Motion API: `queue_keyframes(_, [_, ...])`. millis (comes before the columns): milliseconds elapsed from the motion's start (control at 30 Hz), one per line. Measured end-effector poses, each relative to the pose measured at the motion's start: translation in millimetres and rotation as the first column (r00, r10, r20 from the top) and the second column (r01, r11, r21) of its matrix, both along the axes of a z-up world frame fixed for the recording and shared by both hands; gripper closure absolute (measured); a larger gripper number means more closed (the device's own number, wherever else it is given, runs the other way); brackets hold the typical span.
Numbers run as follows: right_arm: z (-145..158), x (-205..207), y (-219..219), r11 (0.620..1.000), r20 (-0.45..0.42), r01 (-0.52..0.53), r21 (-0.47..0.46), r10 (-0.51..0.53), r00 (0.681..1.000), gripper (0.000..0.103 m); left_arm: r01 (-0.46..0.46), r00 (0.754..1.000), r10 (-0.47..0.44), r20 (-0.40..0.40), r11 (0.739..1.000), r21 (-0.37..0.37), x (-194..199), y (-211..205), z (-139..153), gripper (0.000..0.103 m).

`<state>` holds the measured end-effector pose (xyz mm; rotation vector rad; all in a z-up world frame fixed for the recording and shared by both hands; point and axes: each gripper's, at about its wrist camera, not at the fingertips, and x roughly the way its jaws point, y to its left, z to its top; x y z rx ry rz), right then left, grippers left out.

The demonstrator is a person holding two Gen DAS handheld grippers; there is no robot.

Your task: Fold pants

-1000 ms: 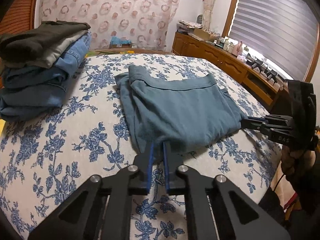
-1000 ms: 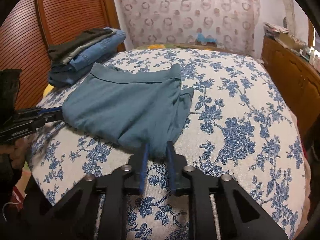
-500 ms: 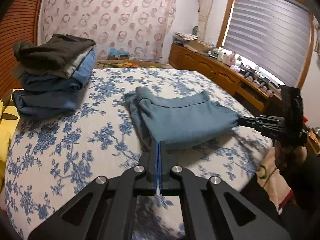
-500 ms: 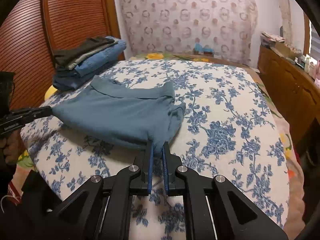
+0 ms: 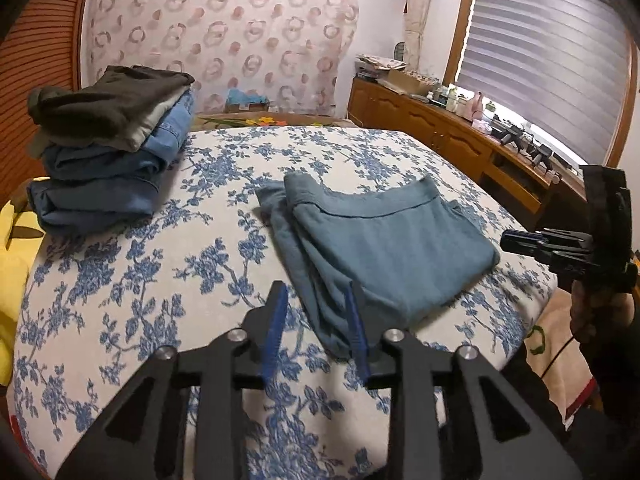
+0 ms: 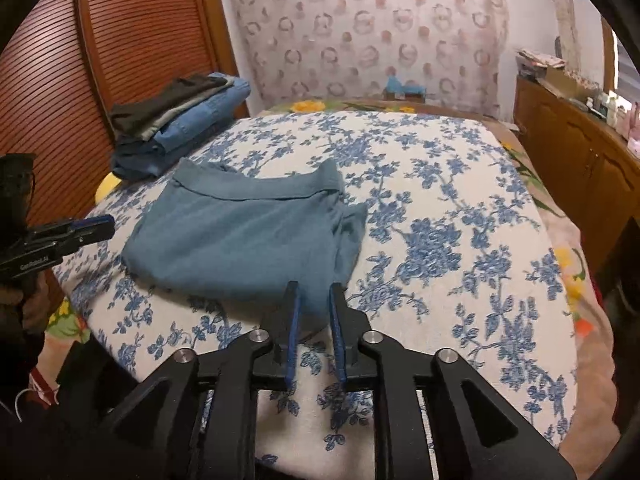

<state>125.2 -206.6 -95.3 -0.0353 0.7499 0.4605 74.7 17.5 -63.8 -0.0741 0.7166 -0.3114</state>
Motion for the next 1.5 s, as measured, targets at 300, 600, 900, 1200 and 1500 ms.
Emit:
queue_keyframes(300, [-2.4, 23.9, 3.4, 0.999, -0.012, 0.024, -0.022, -0.024, 1.000, 0.055, 0.004, 1.000, -0.003, -0.014, 0.999, 0.035, 36.5, -5.5, 1.9, 0.063])
queue_keyframes(600, [-13.0, 68.7, 20.6, 0.998, -0.061, 0.020, -0.062, -0.024, 0.998, 0.053, 0.002, 0.998, 0.002, -0.070, 0.999, 0.045, 71.2, -13.3, -5.9, 0.063])
queue_keyframes(900, [-20.3, 90.2, 26.9, 0.995, -0.089, 0.022, -0.093, -0.030, 0.996, 0.053, -0.011, 0.994, 0.014, -0.104, 0.999, 0.034, 92.5, -15.4, -9.8, 0.063])
queue_keyframes(1200, [-23.5, 86.9, 34.2, 0.993, -0.067, 0.000, -0.119, -0.008, 0.998, 0.048, -0.019, 0.989, 0.021, -0.144, 1.000, 0.016, 103.3, -13.0, -21.5, 0.063])
queue_keyframes(1500, [-23.5, 87.8, 34.6, 0.994, -0.067, -0.005, -0.114, -0.003, 0.998, 0.048, -0.020, 0.989, 0.016, -0.149, 0.999, -0.026, 109.5, -9.0, -24.6, 0.062])
